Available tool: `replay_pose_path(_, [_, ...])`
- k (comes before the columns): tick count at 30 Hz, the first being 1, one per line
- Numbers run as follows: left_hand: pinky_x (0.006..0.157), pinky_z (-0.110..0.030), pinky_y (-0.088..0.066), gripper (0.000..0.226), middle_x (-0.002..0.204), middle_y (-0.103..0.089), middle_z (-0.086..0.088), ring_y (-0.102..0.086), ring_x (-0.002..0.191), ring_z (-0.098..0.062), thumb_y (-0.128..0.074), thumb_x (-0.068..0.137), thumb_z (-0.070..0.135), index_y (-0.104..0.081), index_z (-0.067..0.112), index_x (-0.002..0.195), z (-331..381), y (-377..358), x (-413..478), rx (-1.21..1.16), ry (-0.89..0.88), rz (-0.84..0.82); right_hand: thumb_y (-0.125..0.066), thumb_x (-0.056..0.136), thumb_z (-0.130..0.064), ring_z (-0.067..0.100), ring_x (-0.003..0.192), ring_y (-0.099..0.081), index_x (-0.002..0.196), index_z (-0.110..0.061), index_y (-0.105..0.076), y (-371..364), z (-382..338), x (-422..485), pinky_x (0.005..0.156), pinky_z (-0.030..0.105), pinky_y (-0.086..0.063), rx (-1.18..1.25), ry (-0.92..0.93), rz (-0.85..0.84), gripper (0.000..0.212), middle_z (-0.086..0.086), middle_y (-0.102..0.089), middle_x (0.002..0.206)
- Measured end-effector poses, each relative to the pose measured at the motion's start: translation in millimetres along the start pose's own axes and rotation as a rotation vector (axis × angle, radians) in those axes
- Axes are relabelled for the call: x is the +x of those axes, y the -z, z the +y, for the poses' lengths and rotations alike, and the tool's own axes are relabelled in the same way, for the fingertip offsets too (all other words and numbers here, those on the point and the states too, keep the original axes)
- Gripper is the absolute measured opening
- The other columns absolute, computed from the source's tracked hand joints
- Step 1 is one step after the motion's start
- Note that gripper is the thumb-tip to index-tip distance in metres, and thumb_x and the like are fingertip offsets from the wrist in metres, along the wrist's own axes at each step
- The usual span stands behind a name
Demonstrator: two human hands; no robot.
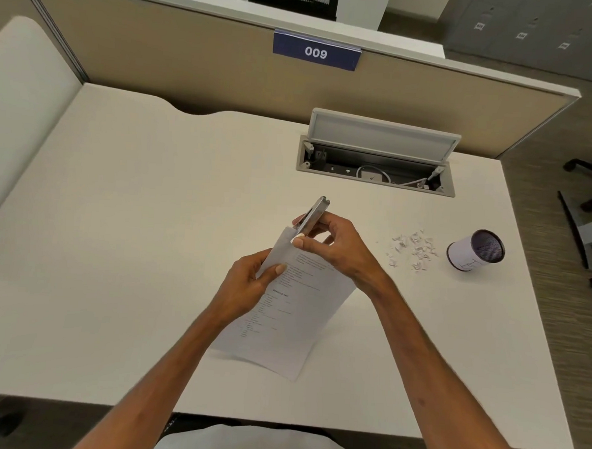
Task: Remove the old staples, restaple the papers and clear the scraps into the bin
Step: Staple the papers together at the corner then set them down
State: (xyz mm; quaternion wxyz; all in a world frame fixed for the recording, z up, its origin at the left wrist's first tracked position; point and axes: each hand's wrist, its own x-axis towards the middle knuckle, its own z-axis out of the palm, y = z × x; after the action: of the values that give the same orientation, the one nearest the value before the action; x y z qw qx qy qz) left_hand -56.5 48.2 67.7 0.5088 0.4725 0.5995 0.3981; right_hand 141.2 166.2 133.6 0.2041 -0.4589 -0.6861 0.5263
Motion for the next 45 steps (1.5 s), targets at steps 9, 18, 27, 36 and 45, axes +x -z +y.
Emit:
replay_pose_path(9, [0.076, -0.042, -0.07, 0.025, 0.116, -0.085, 0.002, -0.085, 0.093, -0.028, -0.062, 0.112, 0.037, -0.075, 0.022, 0.128, -2.0, 10.7, 0.3, -0.106, 0.09, -0.02, -0.075, 0.099, -0.042, 0.013, 0.1, -0.066, 0.128, -0.021, -0.065, 21.7, 30.4, 39.5, 0.078, 0.019, -0.048, -0.175, -0.093, 0.171, 0.037, -0.008, -0.069, 0.118])
replay_pose_path(18, [0.081, -0.047, -0.07, 0.026, 0.115, -0.086, -0.003, -0.085, 0.096, -0.03, -0.065, 0.111, 0.035, -0.075, 0.016, 0.127, -25.5, 28.4, 0.1, -0.219, 0.251, 0.047, -0.078, 0.09, -0.029, 0.029, 0.095, -0.066, 0.107, -0.016, -0.07, 17.9, 111.7, 95.1, 0.074, 0.034, -0.045, -0.738, -0.244, 0.123, 0.023, 0.004, -0.069, 0.106])
replay_pose_path(27, [0.084, -0.049, -0.07, 0.027, 0.115, -0.086, -0.004, -0.085, 0.098, -0.032, -0.067, 0.11, 0.034, -0.075, 0.014, 0.127, -46.6, 40.2, 6.2, -0.282, 0.377, 0.1, -0.07, 0.091, -0.005, 0.03, 0.106, -0.058, 0.113, -0.01, -0.065, -0.8, 145.0, 130.2, 0.068, 0.04, -0.05, -1.008, -0.04, 0.098, 0.023, 0.008, -0.058, 0.115])
replay_pose_path(36, [0.086, -0.049, -0.07, 0.026, 0.116, -0.086, -0.005, -0.085, 0.1, -0.031, -0.066, 0.111, 0.033, -0.076, 0.014, 0.128, -50.3, 39.5, 10.0, -0.295, 0.409, 0.093, -0.073, 0.091, -0.002, 0.032, 0.106, -0.059, 0.119, -0.007, -0.065, 14.3, 152.2, 163.9, 0.069, 0.043, -0.054, -1.024, -0.024, 0.135, 0.03, 0.013, -0.058, 0.119])
replay_pose_path(45, [0.084, -0.045, -0.07, 0.028, 0.119, -0.085, -0.007, -0.084, 0.104, -0.033, -0.068, 0.11, 0.031, -0.075, 0.012, 0.129, -41.8, 38.5, 15.9, -0.351, 0.41, 0.09, -0.071, 0.094, -0.016, 0.025, 0.117, -0.059, 0.138, -0.021, -0.063, -11.3, 106.3, 117.8, 0.089, 0.044, -0.054, -0.715, -0.017, 0.559, 0.044, 0.001, -0.059, 0.131])
